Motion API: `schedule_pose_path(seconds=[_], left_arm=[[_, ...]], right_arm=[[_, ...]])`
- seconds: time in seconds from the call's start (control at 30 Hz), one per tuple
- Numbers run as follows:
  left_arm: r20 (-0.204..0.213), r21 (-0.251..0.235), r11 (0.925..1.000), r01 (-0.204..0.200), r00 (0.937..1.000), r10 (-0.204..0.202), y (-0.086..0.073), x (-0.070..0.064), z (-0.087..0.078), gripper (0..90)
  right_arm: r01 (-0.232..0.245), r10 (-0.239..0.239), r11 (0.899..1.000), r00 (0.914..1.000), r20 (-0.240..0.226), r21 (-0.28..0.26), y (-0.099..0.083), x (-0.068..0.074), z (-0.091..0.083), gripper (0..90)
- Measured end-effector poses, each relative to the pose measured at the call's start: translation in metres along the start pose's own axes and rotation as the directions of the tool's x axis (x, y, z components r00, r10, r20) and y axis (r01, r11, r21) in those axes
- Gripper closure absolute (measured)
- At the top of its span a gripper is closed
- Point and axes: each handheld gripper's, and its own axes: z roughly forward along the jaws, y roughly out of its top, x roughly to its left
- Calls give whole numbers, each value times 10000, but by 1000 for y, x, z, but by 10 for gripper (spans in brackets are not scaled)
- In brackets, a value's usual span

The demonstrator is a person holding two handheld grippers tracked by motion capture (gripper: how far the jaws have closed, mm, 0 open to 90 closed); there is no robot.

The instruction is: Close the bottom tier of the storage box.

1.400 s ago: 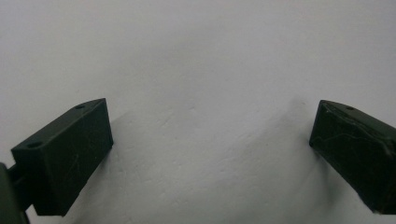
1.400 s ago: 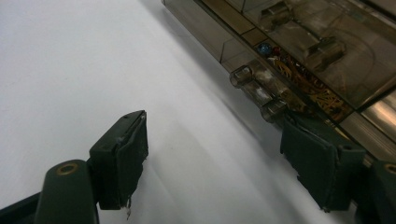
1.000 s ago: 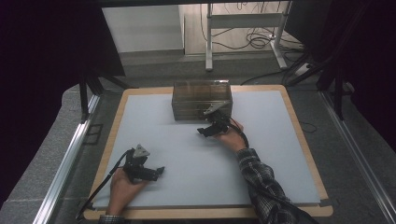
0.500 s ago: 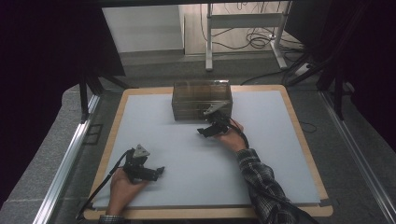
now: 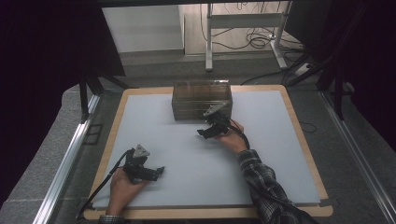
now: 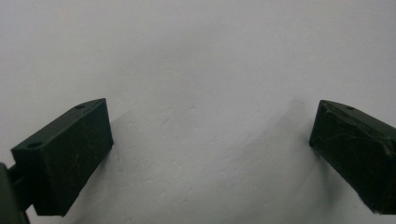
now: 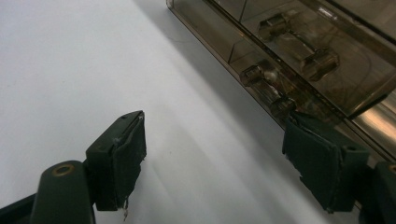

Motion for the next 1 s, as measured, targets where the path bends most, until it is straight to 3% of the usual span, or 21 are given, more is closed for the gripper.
schedule_pose_path(seconds=[1.0], left_arm=[[-2,-4,10000,1,10000,-1,0,0,0,0]], right_arm=[[-52,47,9998,9996,-261,-195,-6,13,-19,88]])
